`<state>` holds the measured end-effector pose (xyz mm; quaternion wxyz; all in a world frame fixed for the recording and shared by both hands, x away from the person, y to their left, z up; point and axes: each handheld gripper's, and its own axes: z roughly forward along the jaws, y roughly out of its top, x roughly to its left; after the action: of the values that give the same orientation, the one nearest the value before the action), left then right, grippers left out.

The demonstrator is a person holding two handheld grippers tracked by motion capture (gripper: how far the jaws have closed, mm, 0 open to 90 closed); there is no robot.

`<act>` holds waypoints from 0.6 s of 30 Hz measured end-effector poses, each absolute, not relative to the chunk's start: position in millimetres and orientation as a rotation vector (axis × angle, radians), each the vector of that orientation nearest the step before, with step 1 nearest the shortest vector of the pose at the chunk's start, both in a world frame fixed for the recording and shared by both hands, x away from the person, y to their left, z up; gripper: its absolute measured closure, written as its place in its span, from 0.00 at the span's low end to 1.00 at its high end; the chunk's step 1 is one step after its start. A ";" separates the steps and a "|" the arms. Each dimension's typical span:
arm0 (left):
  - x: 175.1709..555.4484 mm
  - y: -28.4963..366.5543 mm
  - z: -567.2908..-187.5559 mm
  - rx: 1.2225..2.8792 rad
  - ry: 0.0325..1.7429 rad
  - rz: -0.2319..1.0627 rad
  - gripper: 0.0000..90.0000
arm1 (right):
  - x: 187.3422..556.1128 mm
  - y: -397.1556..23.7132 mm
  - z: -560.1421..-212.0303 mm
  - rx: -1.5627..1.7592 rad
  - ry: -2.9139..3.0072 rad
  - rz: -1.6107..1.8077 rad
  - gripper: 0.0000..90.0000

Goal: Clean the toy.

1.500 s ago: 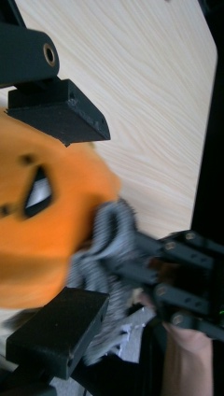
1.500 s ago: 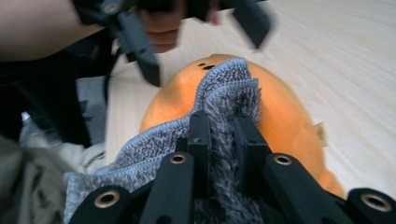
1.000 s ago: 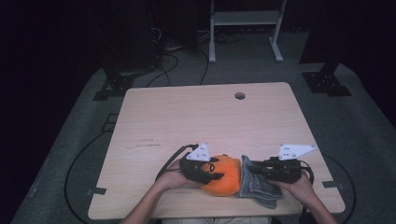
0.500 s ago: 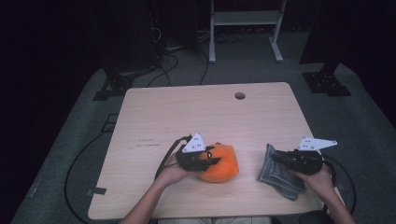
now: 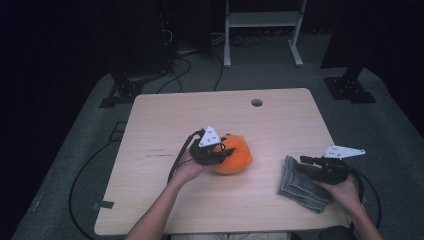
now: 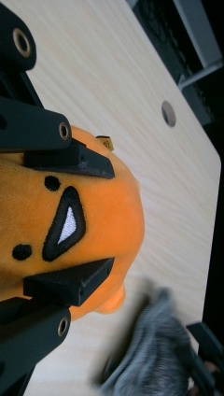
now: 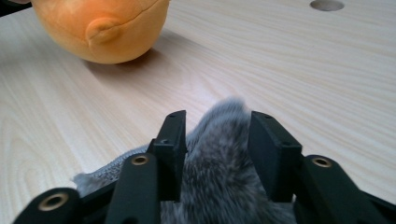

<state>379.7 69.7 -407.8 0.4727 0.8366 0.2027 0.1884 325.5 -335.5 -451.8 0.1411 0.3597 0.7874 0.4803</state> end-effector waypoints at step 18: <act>379.8 83.7 -407.6 2.013 0.575 0.386 0.23 | 322.0 -327.0 -441.4 1.001 2.242 1.476 0.57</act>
<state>379.8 83.7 -407.6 0.4852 0.8268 0.2362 0.1584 322.0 -327.0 -441.4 0.1379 0.3459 0.7752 0.5104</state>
